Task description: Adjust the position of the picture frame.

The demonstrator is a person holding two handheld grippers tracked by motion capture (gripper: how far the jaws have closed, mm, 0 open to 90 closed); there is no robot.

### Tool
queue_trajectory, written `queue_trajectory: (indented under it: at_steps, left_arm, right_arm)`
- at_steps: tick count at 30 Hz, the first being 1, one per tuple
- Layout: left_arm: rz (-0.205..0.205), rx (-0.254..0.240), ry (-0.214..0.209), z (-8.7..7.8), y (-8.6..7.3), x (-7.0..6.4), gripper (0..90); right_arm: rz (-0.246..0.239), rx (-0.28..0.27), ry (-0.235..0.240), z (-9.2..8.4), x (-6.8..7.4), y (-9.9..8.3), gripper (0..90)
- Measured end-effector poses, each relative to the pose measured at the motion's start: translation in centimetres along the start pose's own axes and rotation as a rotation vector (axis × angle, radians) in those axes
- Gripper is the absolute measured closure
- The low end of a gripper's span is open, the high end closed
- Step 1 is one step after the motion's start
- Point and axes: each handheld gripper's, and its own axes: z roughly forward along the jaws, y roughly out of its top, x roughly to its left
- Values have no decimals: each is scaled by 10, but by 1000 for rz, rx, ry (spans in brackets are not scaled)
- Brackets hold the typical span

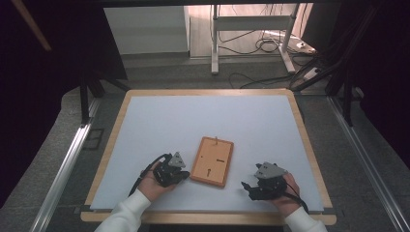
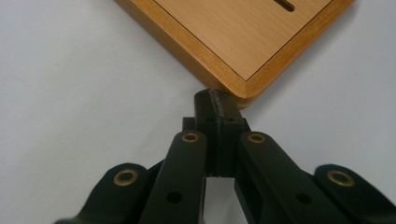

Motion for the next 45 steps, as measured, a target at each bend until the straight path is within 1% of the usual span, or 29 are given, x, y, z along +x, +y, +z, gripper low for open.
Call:
queue_trajectory:
  at_steps: [10,14,18,19,20,22,24,25,27,28,29,30,32,34,35,38,39,40,41,45]
  left_arm:
    - [5,-10,-17,4,4,-5,900]
    - [-16,-17,-34,4,4,-3,900]
    - [-33,-57,-12,-5,2,3,900]
    - [-38,-73,1,-8,1,6,886]
    - [-47,-87,18,-12,0,9,886]
    - [-75,-113,41,-18,-4,16,783]
    - [-101,-131,79,-22,-7,22,709]
    - [-120,-137,92,-23,-8,24,657]
    - [-150,-141,106,-24,-9,29,544]
    - [-157,-143,110,-24,-10,30,511]
    - [-170,-142,110,-24,-10,30,447]
    - [-169,-143,113,-24,-10,31,447]
    - [-176,-147,119,-24,-10,32,397]
    - [-187,-147,116,-24,-10,32,363]
    - [-184,-147,120,-24,-10,33,355]
    - [-195,-147,115,-25,-12,35,344]
    - [-200,-147,113,-24,-12,36,338]
    - [-203,-145,113,-24,-12,36,334]
    - [-201,-143,110,-24,-13,37,334]
    - [-204,-137,116,-23,-14,39,327]
  right_arm:
    - [3,5,-2,2,0,0,184]
    - [11,5,-8,3,-1,0,184]
    - [27,-5,-16,1,-3,-1,184]
    - [38,-9,-17,0,-4,-1,184]
    - [38,-9,-17,0,-4,-1,184]
    - [56,-14,-16,0,-7,-1,184]
    - [89,-22,-20,0,-9,-1,184]
    - [107,-23,-23,0,-10,-1,184]
    - [143,-27,-26,1,-12,-1,184]
    - [165,-26,-26,1,-13,0,184]
    - [195,-26,-27,1,-16,0,193]
    - [195,-26,-27,1,-16,0,193]
    - [224,-22,-27,2,-19,1,216]
    - [246,-11,-31,2,-23,2,250]
    - [256,-5,-31,3,-25,3,274]
    - [294,21,-23,9,-31,7,366]
    - [298,37,-20,14,-34,11,465]
    - [297,44,-18,18,-36,14,465]
    - [297,44,-18,18,-36,14,512]
    - [304,45,-39,33,-43,30,735]
